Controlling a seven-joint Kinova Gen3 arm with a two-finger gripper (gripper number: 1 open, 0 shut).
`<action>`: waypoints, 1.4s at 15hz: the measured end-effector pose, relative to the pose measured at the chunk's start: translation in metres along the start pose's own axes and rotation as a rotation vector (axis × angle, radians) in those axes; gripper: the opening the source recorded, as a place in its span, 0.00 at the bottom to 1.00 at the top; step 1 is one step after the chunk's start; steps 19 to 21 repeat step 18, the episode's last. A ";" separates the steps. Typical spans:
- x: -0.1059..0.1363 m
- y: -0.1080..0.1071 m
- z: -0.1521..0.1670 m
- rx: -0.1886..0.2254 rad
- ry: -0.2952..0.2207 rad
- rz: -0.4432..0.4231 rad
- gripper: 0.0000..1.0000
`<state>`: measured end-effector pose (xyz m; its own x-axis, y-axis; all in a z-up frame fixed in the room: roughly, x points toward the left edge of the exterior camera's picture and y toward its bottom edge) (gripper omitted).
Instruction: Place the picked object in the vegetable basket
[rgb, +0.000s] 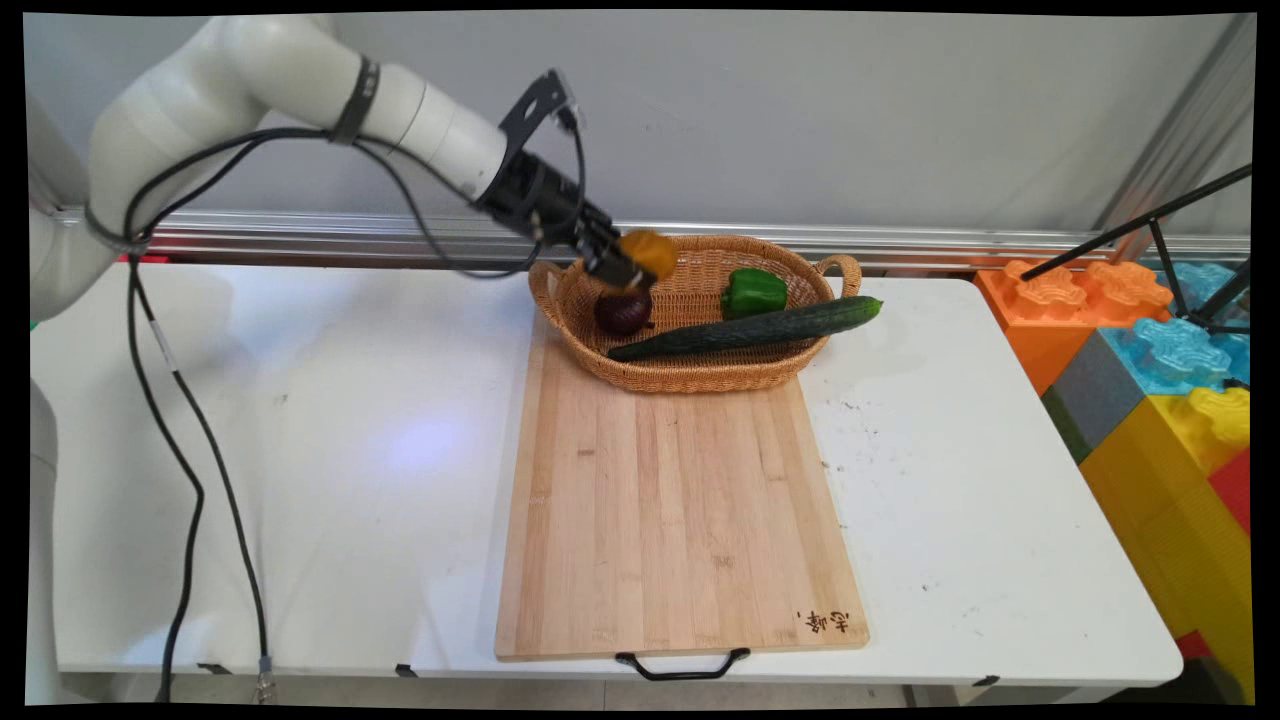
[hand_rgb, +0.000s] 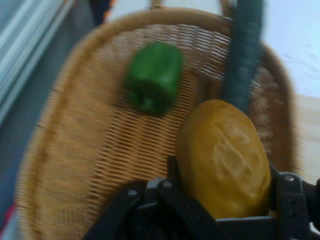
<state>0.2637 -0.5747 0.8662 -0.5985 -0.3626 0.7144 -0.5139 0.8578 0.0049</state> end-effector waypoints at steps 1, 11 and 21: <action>0.002 -0.015 0.006 0.024 0.004 -0.012 0.00; -0.001 -0.085 0.095 0.008 -0.034 -0.027 0.00; 0.016 -0.095 0.122 -0.035 0.003 -0.023 1.00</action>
